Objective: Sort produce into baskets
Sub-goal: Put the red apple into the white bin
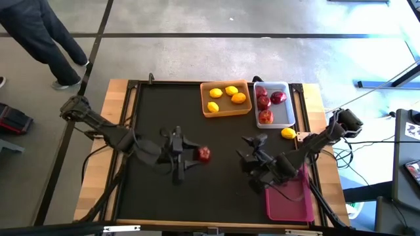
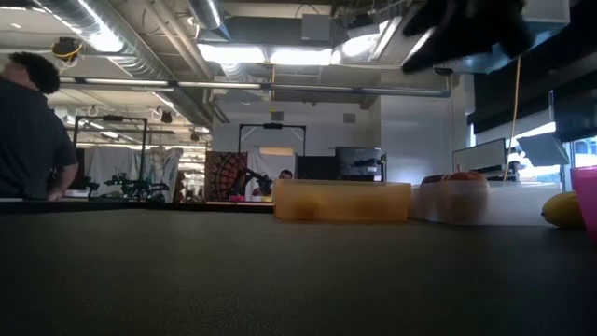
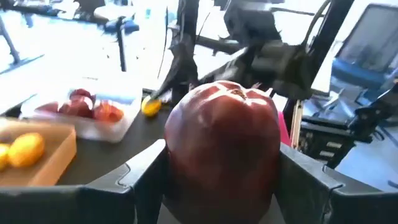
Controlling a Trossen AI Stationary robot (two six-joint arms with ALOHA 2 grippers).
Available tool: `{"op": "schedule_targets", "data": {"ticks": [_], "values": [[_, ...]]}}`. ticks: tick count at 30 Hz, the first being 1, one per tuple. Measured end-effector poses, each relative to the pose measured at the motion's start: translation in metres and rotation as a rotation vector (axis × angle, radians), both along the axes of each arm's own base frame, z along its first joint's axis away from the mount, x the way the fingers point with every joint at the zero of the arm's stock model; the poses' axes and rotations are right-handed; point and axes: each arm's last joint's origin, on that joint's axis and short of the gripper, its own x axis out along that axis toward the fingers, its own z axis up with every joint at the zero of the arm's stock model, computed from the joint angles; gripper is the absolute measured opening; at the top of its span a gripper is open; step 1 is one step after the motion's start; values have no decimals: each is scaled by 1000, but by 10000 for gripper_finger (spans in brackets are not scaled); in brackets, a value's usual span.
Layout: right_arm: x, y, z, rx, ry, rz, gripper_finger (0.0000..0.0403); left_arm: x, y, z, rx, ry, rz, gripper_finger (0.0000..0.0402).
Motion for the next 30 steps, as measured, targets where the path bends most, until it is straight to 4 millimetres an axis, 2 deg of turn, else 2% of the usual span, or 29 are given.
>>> {"op": "schedule_targets", "data": {"ticks": [7,12,15,19,22,30], "values": [[20,-41,-31,118,117,-7,303,6,46,13,-19,-21,-8,236],[35,-65,-45,210,94,68,303,1,73,20,-11,-15,37,236],[44,-77,-48,277,25,138,303,1,82,22,10,-19,39,236],[54,-84,-42,335,-75,220,303,2,85,21,27,-10,34,236],[58,-81,-36,339,-139,269,303,2,87,11,23,-31,39,236],[48,-78,3,360,-325,335,303,-4,82,-19,-29,-231,-44,236]]}}
